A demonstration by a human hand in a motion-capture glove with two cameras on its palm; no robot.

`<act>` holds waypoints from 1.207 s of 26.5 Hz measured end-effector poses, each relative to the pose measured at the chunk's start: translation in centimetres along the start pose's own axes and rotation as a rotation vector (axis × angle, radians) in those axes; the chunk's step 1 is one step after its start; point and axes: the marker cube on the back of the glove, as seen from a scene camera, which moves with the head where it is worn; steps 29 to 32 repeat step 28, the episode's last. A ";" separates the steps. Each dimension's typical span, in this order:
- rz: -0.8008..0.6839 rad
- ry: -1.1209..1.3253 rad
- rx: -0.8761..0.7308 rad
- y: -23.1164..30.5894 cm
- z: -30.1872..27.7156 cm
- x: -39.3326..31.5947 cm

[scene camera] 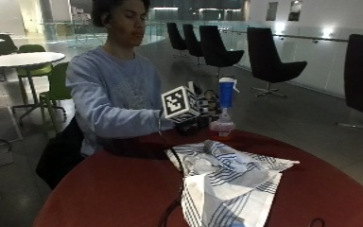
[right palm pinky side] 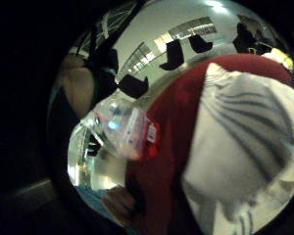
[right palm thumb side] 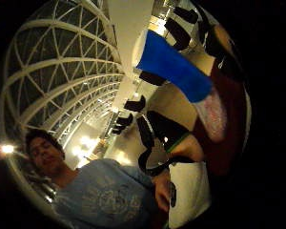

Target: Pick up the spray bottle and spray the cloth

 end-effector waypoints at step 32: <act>0.209 0.635 -0.013 20.0 -23.3 9.5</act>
